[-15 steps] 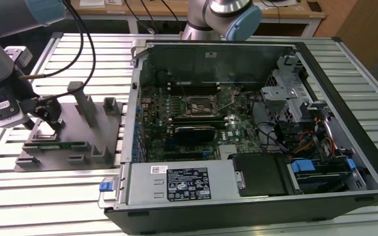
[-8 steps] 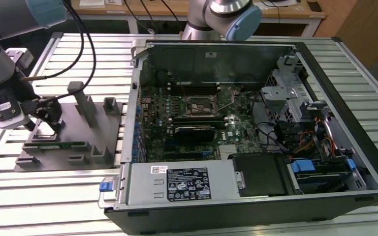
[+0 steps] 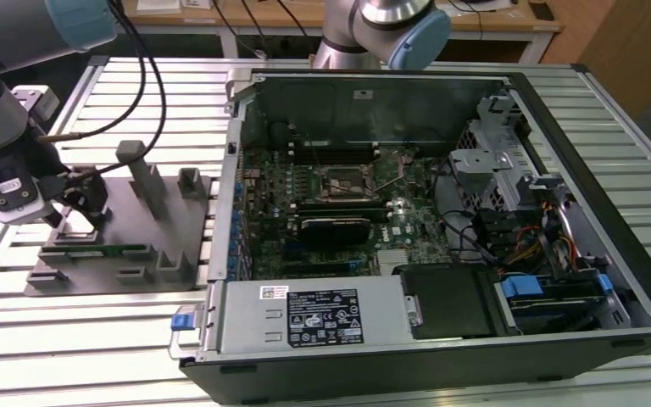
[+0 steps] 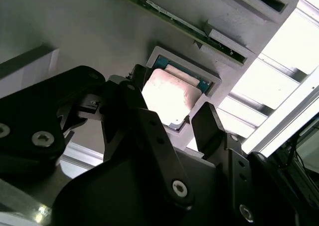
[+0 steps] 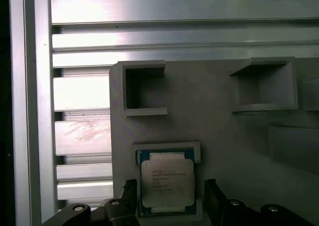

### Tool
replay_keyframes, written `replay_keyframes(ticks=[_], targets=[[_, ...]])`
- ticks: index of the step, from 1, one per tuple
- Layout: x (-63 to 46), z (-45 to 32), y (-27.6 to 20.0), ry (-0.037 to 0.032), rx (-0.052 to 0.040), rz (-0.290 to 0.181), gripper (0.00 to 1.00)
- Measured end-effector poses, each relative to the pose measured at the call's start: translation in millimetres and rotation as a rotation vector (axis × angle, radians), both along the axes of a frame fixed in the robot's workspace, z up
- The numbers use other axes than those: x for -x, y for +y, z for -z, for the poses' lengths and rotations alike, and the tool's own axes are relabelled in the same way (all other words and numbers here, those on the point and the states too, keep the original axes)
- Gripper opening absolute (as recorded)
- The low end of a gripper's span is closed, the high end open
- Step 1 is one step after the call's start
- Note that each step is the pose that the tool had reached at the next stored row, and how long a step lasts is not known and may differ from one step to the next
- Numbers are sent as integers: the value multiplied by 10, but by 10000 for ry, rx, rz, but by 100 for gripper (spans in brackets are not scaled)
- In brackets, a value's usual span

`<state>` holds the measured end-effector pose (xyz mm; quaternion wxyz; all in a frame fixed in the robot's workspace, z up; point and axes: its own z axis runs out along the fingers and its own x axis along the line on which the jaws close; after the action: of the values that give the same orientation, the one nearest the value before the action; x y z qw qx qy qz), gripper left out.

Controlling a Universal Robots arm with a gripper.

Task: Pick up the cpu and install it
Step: 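Pick up the cpu and move it towards the insertion slot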

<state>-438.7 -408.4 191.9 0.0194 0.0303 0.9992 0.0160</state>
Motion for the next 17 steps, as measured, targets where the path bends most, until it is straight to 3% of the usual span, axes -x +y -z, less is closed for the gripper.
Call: replay_keyframes(ticks=[17], targets=[[0,46,13,0,7,0,65]])
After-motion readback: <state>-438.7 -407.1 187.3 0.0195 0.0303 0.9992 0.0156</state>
